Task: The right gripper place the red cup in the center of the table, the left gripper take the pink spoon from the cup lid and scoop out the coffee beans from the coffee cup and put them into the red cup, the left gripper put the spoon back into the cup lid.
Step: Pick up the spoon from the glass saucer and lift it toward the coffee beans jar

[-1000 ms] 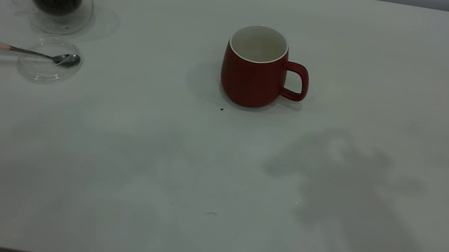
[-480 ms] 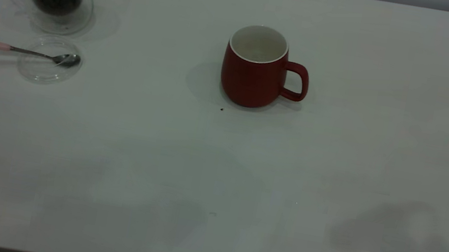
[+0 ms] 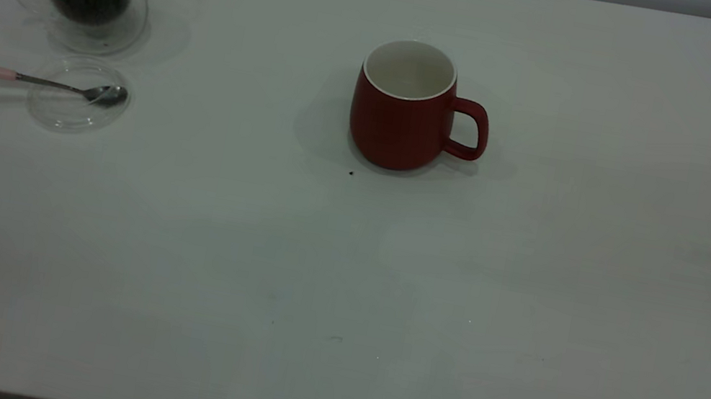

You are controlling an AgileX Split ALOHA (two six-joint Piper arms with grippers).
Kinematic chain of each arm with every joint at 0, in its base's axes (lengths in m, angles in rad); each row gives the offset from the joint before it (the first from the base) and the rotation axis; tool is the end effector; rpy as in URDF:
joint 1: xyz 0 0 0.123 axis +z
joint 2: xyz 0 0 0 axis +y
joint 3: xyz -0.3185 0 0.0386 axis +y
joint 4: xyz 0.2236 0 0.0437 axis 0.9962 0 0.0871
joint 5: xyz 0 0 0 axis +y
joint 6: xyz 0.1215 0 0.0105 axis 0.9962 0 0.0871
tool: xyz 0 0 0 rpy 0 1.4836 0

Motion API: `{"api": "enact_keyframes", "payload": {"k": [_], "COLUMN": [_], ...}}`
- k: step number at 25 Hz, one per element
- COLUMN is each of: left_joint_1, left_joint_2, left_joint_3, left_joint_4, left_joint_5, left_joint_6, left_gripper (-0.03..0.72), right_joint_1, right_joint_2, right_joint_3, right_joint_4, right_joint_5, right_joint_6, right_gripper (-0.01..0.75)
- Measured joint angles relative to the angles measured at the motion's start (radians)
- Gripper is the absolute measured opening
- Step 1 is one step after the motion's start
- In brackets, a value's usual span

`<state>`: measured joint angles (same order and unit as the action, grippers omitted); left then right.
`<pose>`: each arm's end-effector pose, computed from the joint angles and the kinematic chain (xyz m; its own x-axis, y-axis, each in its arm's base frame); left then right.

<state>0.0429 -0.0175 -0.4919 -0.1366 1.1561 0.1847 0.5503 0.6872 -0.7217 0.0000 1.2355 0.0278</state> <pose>-0.0418 -0.0170 0.2392 -0.5148 0.1060 -0.8507 0.1307 0.9904 0.0443 0.0460 0.0282 0.2968 -0.7791 -0.4454 -0.4411 -0.5015 0.8651 0.0123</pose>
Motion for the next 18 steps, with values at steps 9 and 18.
{"api": "enact_keyframes", "payload": {"k": [9, 18], "left_joint_1": [0.000, 0.000], "left_joint_2": [0.000, 0.000], "left_joint_3": [0.000, 0.000], "left_joint_4": [0.000, 0.000], "left_joint_5": [0.000, 0.000], "left_joint_6": [0.000, 0.002], "left_gripper": [0.277, 0.277], "right_joint_1": [-0.294, -0.524], "right_joint_2": [-0.334, -0.521], "right_joint_3": [0.114, 0.121], "right_joint_4": [0.000, -0.015], "right_joint_5": [0.000, 0.001], "right_joint_6": [0.006, -0.009], "right_gripper": [0.591, 0.591]}}
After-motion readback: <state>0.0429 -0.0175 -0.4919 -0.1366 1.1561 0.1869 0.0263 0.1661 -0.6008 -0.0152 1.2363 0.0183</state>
